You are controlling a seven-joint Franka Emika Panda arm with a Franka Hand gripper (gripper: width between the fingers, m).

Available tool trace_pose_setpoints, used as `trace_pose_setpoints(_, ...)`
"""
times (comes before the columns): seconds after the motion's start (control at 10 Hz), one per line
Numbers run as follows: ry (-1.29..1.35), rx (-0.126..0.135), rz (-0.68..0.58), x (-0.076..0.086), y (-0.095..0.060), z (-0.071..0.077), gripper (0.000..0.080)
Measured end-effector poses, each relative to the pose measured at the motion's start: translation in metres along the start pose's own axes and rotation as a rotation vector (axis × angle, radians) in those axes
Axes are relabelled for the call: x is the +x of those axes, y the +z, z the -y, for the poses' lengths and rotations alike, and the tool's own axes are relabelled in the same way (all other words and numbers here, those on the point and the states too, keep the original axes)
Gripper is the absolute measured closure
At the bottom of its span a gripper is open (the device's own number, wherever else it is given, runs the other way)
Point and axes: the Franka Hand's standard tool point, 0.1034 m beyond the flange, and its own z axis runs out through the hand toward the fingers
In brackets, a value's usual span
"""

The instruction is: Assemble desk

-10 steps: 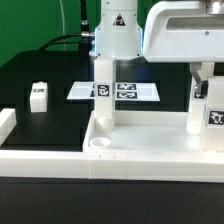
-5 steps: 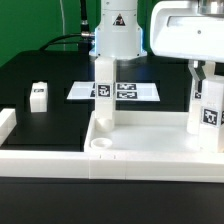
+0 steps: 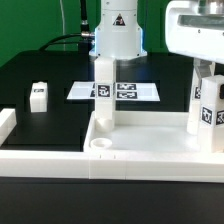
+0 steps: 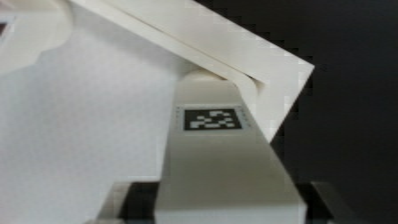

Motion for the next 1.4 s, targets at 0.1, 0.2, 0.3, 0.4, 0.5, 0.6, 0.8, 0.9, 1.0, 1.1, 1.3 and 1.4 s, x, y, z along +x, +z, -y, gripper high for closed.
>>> trace_pose_setpoints(0.1,-0.013,0.000,0.000,-0.0003,0.0003,0.0000,0.0434)
trace_pose_setpoints(0.2,-0.038,0.000,0.000,-0.0003,0.0005,-0.0001,0.0434)
trace_pose_setpoints(0.3,-0.039,0.000,0.000,-0.0005,0.0005,-0.0001,0.0253)
trace_pose_setpoints(0.4,-0.093,-0.002,-0.002,-0.0007,0.0005,-0.0001,0.0253)
trace_pose_setpoints(0.5,-0.213,-0.011,-0.007,-0.0031,0.0004,0.0001,0.0170)
trace_pose_setpoints(0.6,-0.334,-0.017,-0.015,-0.0060,0.0004,0.0011,0.0170)
trace_pose_setpoints(0.8,-0.482,-0.018,-0.013,-0.0070,0.0005,0.0012,0.0150)
trace_pose_setpoints(0.9,-0.564,-0.019,-0.012,-0.0079,0.0006,0.0014,0.0150)
trace_pose_setpoints(1.0,-0.684,-0.020,-0.011,-0.0085,0.0007,0.0015,0.0150)
trace_pose_setpoints(1.1,-0.769,-0.019,-0.011,-0.0080,0.0006,0.0017,0.0150)
trace_pose_setpoints(1.3,-0.928,-0.020,-0.010,-0.0066,0.0005,0.0014,0.0150)
trace_pose_setpoints(1.4,-1.001,-0.021,-0.009,-0.0065,0.0005,0.0014,0.0150)
